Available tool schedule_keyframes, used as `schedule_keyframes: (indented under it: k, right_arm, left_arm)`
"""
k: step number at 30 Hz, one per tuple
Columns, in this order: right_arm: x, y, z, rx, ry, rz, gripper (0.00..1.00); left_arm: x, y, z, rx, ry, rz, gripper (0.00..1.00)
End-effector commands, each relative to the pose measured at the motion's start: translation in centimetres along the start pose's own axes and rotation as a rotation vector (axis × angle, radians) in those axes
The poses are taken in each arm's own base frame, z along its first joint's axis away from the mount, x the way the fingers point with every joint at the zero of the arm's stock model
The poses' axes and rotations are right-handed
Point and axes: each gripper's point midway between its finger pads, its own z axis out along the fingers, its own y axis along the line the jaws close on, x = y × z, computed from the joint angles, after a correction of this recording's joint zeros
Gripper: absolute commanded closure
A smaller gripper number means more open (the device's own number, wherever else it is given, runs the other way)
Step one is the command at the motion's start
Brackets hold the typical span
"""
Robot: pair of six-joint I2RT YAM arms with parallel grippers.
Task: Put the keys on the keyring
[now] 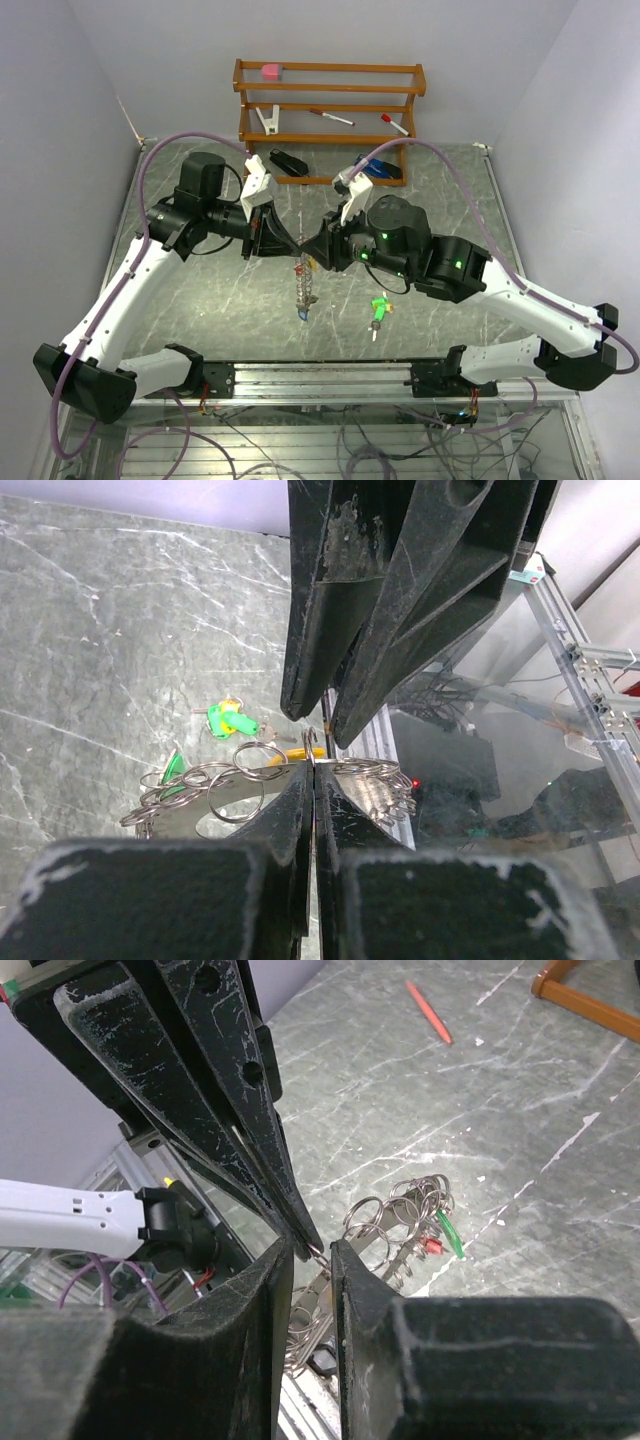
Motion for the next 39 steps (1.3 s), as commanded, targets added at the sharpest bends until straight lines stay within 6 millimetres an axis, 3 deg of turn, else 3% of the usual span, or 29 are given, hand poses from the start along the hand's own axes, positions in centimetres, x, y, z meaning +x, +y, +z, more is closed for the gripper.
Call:
schedule_keyframes:
  k: [1,13,23,39]
  right_arm:
    - [-0.4,0.4,-0.6,-0.032,-0.027,-0.012,0.78]
    - [0.8,0.5,-1.4,-0.072,-0.023,-0.005,0.81]
    - [1.8,1.9,-0.4,-0.139,0.031,-0.029,0.82]
    - [1.5,1.5,-2.0,-0.133,0.016,-0.011,0.83]
  left_arm:
    - [-1.4,-1.7,0.0,0.07,-0.028,0.088,0.93]
    - [-1.1,-3.9,-0.3,0.181,-0.036,0.164,0.93]
    - [-1.1,-3.1,0.1,0.159,-0.02,0.153,0.93]
    - [-0.8,-2.5,0.3,0.157,-0.017,0.137,0.93]
